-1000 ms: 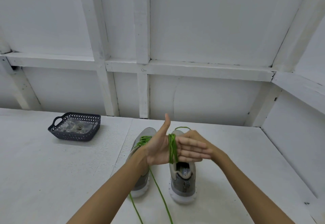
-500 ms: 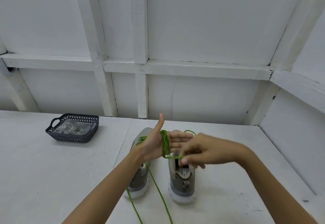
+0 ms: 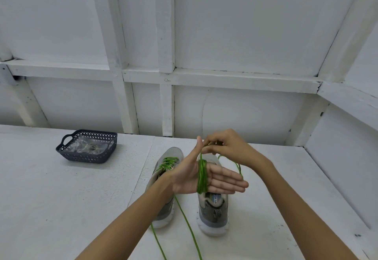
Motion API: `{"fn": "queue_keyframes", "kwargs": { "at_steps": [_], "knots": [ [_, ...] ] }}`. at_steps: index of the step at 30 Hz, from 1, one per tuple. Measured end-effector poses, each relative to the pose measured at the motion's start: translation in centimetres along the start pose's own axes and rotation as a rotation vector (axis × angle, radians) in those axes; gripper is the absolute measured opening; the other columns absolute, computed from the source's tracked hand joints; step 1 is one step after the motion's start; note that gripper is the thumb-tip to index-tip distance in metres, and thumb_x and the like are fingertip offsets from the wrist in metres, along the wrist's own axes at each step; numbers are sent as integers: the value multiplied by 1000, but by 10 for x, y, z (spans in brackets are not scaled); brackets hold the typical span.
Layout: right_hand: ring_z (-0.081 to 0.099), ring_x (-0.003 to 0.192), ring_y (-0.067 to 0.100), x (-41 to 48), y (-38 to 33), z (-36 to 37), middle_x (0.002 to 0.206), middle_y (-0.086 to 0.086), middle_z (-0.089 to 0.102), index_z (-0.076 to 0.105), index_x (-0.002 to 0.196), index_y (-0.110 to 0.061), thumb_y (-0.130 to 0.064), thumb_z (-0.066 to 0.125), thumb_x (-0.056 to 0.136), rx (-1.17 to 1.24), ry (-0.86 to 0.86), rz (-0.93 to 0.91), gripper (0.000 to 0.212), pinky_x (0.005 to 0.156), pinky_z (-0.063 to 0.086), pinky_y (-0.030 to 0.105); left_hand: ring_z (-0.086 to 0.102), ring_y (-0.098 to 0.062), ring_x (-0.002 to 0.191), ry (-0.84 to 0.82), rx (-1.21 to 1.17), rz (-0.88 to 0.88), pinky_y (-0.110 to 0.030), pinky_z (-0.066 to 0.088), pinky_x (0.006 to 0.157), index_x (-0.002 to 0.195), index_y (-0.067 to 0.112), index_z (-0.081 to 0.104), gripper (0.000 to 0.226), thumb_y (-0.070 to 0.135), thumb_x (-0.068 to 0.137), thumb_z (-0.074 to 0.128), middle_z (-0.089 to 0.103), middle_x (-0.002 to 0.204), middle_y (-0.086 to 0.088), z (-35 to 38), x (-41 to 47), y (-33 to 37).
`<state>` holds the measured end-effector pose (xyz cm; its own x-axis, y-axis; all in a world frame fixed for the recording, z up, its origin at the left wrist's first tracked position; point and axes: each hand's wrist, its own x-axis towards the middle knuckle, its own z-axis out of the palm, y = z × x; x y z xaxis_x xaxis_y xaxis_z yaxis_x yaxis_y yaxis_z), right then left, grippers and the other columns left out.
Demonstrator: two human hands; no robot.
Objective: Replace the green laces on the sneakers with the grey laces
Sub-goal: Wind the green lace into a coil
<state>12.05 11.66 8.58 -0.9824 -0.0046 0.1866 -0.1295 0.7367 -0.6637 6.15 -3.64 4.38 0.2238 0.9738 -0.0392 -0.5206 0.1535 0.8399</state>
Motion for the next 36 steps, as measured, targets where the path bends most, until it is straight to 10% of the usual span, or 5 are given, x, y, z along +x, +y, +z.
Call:
{"fn": "queue_keyframes", "kwargs": {
  "at_steps": [6,16,22,29,36],
  "knots": [
    [56,65,14,-17,20,38,63,-4,59,61,68,-13,-20,57,94,109,-181,165,27,67,46,32,33,-43,138,55,-33,147,-47,18,119,140,-18,27,122,86,78,12,32,144,-37,2,-1,13],
    [62,61,7,-52,-19,18,70,-4,67,70,111,-13,-22,58,96,62,-524,120,21,66,52,21,43,-36,134,291,-92,264,-40,36,113,137,-11,43,112,83,81,15,45,142,-28,-22,-4,23],
    [49,54,3,-38,-42,-24,57,-15,54,67,83,-9,-18,60,95,-113,-316,-10,17,57,37,21,67,-30,102,385,11,124,-35,50,98,113,-3,67,107,82,81,11,69,106,-20,-17,-2,12],
    [56,67,7,-6,-26,-28,70,-11,64,70,80,-24,-33,69,87,-187,-146,-49,12,69,47,39,34,-40,139,91,29,-17,-46,21,119,139,-17,32,123,88,78,13,33,146,-35,-7,6,7],
    [56,62,8,-1,10,0,67,-3,65,72,83,-22,-23,63,93,115,-94,64,14,58,43,24,37,-41,137,-11,46,22,-49,19,119,137,-17,35,124,89,72,30,35,144,-35,3,4,11]
  ]
}}
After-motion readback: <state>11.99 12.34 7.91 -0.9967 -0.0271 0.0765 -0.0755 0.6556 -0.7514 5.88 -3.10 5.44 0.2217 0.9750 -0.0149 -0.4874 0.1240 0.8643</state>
